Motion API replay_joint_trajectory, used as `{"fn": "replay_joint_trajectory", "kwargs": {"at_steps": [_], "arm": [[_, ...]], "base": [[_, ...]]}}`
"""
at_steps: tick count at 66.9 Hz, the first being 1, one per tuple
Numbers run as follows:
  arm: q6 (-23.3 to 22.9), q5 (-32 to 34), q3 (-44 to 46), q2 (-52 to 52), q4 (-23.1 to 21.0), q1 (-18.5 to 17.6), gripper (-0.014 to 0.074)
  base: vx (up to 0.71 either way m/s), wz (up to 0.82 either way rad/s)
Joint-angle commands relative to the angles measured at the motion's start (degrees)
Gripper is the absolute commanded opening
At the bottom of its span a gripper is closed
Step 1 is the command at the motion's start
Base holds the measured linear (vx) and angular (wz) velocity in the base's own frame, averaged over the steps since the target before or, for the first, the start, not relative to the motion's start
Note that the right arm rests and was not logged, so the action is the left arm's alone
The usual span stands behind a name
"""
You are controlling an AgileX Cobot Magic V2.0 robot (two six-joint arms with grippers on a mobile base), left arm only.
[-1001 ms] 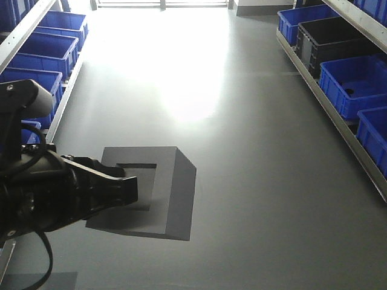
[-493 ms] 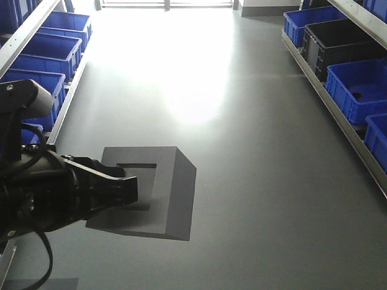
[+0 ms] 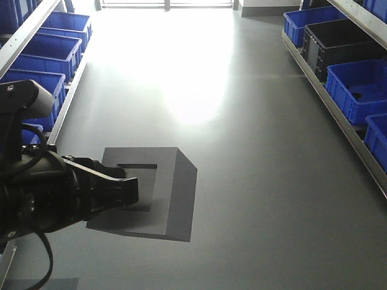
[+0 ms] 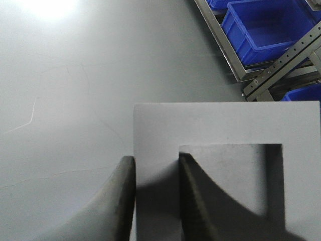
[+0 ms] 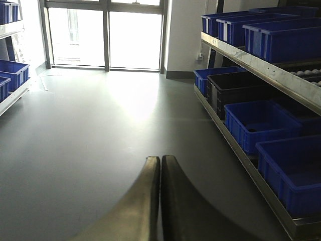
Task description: Sort gray base to blue bin
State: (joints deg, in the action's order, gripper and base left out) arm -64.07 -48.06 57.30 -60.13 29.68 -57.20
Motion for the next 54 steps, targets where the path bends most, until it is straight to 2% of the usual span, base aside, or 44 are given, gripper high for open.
{"fn": "replay_joint_trajectory", "kwargs": {"at_steps": [1, 54], "arm": [[-0.49, 3.76, 2.02, 1.04, 2.39, -0.36, -0.0006], [-0.49, 3.76, 2.02, 1.04, 2.39, -0.36, -0.0006]], "base": [[0.0, 0.0], [0.0, 0.0]]}}
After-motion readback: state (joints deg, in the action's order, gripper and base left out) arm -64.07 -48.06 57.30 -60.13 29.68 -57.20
